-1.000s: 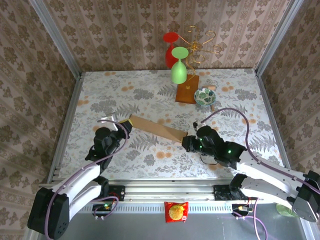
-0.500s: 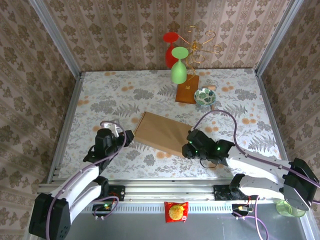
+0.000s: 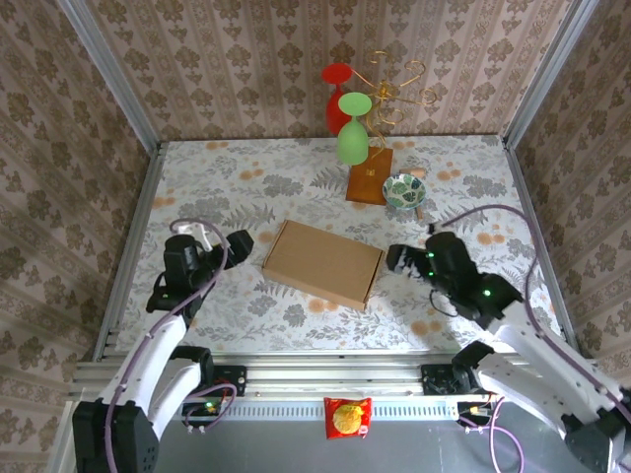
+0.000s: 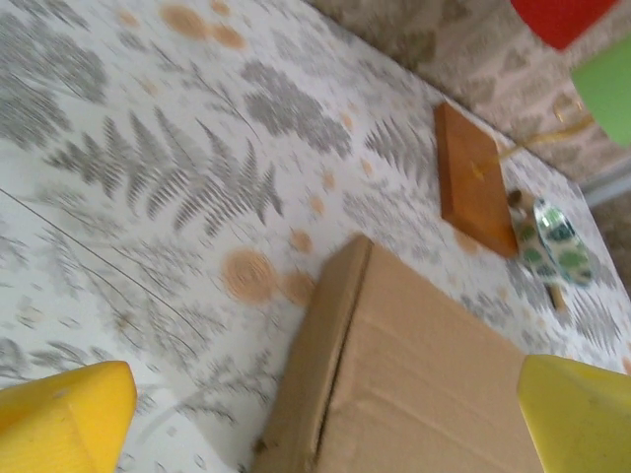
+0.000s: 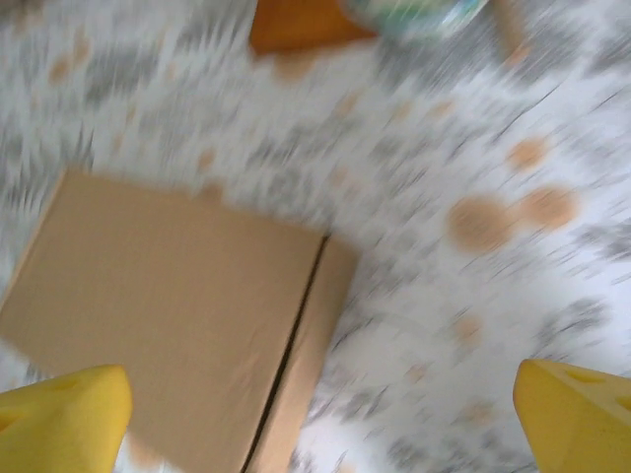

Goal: Fold the paper box

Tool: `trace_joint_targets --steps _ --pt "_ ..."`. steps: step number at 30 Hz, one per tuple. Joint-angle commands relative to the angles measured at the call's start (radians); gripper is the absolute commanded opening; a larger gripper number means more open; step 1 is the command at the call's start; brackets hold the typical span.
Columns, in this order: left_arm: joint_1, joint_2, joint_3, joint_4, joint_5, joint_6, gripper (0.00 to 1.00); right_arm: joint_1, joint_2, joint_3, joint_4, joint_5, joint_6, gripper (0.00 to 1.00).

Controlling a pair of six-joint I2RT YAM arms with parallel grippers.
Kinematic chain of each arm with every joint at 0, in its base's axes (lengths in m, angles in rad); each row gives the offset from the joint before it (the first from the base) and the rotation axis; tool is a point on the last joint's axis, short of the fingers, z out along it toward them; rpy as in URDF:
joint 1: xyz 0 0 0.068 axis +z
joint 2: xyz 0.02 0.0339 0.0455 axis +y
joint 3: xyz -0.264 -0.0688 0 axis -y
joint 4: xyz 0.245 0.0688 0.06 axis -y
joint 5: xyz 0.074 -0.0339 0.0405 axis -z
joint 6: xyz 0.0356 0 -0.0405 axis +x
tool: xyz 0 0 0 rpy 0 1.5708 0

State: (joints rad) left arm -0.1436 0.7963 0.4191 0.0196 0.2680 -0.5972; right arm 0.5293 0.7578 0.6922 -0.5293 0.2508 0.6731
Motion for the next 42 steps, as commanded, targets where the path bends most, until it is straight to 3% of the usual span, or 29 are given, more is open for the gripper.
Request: trace_joint_targets --steps 1,3,6,8,11,15,18,20,21,23,28,29,31,33,39,42 --pt "0.033 0.010 -0.005 -0.040 -0.166 0.041 1.00 -0.022 -0.107 -0.042 -0.031 0.329 -0.049 1.00" --pt "0.033 0.015 -0.012 -0.069 -0.358 -0.001 1.00 -0.026 -0.154 -0.125 0.098 0.486 -0.104 1.00" --pt "0.027 0.018 -0.045 -0.017 -0.569 -0.015 1.00 -0.063 -0.189 -0.347 0.535 0.504 -0.388 1.00" --pt "0.033 0.045 -0.105 0.188 -0.542 0.201 1.00 -0.112 -0.156 -0.477 0.813 0.476 -0.485 1.00" --pt "0.050 0.097 -0.081 0.283 -0.519 0.379 1.00 -0.225 -0.074 -0.469 0.891 0.343 -0.498 1.00" --pt "0.086 0.244 0.008 0.282 -0.492 0.499 1.00 -0.336 0.142 -0.446 1.021 0.165 -0.546 1.00" --pt "0.101 0.409 -0.029 0.475 -0.464 0.615 1.00 -0.372 0.305 -0.457 1.197 0.073 -0.608 1.00" --pt "0.126 0.495 -0.052 0.621 -0.413 0.632 1.00 -0.394 0.411 -0.464 1.320 0.006 -0.616 1.00" --pt "0.130 0.507 -0.030 0.584 -0.356 0.635 1.00 -0.397 0.446 -0.454 1.356 -0.028 -0.629 1.00" --pt "0.130 0.551 -0.028 0.661 -0.332 0.631 1.00 -0.407 0.489 -0.416 1.344 -0.080 -0.650 1.00" --pt "0.173 0.789 -0.097 1.070 -0.269 0.611 1.00 -0.455 0.551 -0.385 1.360 -0.157 -0.679 1.00" --pt "0.167 0.738 -0.084 0.951 -0.289 0.595 1.00 -0.472 0.580 -0.404 1.428 -0.169 -0.673 1.00" --pt "0.166 0.765 -0.087 1.025 -0.308 0.602 1.00 -0.494 0.683 -0.445 1.600 -0.172 -0.654 1.00" --pt "0.164 0.749 -0.075 0.966 -0.313 0.596 1.00 -0.496 0.820 -0.474 1.813 -0.157 -0.653 1.00" --pt "0.147 0.757 -0.068 0.971 -0.355 0.611 1.00 -0.479 0.761 -0.350 1.492 -0.015 -0.612 1.00" --pt "0.147 0.756 -0.069 0.972 -0.353 0.611 1.00 -0.474 0.765 -0.345 1.488 0.005 -0.613 1.00"
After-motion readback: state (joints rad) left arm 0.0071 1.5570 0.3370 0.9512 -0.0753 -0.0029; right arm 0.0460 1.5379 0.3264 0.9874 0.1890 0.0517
